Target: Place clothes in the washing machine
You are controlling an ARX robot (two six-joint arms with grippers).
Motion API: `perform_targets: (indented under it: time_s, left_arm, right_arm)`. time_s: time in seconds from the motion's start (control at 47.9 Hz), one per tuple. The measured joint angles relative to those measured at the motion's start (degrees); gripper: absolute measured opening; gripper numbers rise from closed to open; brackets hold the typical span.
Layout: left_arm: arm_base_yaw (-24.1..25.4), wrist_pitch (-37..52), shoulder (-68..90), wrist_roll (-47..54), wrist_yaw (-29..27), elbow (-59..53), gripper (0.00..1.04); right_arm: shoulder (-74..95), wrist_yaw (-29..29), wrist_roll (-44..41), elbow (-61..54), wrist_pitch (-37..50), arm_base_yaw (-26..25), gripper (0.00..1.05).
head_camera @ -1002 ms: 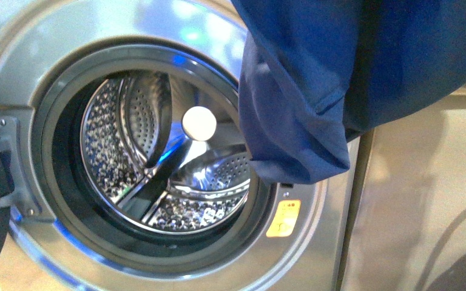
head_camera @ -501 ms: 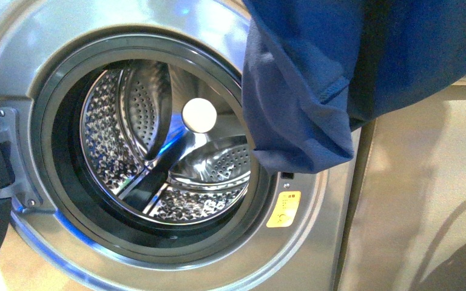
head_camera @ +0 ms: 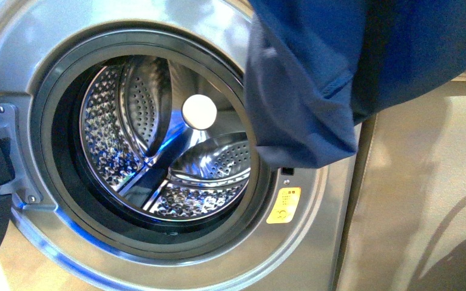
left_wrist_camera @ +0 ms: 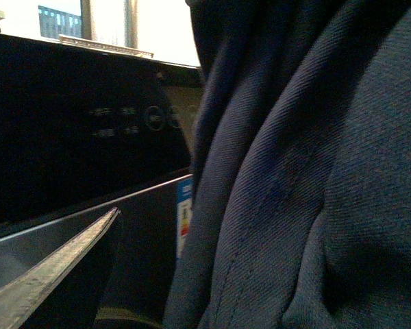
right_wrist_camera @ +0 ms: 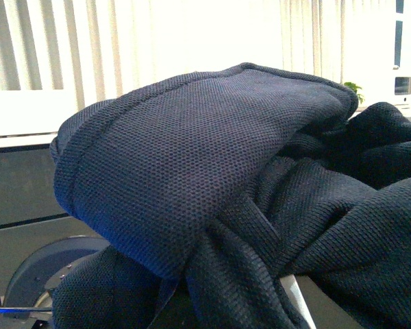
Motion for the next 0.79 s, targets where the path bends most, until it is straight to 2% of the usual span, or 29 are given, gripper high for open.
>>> perform_targets:
  time_s: [0.167, 0.334, 0.459, 0.564, 0.793]
  left_arm:
    - [1.51, 0.39, 2.34, -0.26, -0.72, 2.99, 0.98]
    - [1.36, 4.50, 2.91, -3.41, 3.98, 3.50, 0.98]
    - [-1.16, 8.13, 3.45, -5.73, 8.90, 3.50, 0.98]
    - [-3.13, 11.82, 4.31, -8.68, 10.71, 3.65, 0.98]
    - [-7.45, 14.56, 5.84, -11.98, 11.50, 4.26, 0.98]
  right_arm:
    - [0.00, 0.02, 0.00, 0.00, 0.00, 0.00, 0.11]
    - [0.00, 0.07, 0.02, 0.00, 0.00, 0.00, 0.11]
    - [0.00, 0.02, 0.02, 0.00, 0.00, 0.00, 0.11]
    - [0.00, 0.00, 0.02, 0.00, 0.00, 0.00, 0.11]
    - [0.00, 0.00, 0.02, 0.00, 0.00, -0.02, 0.11]
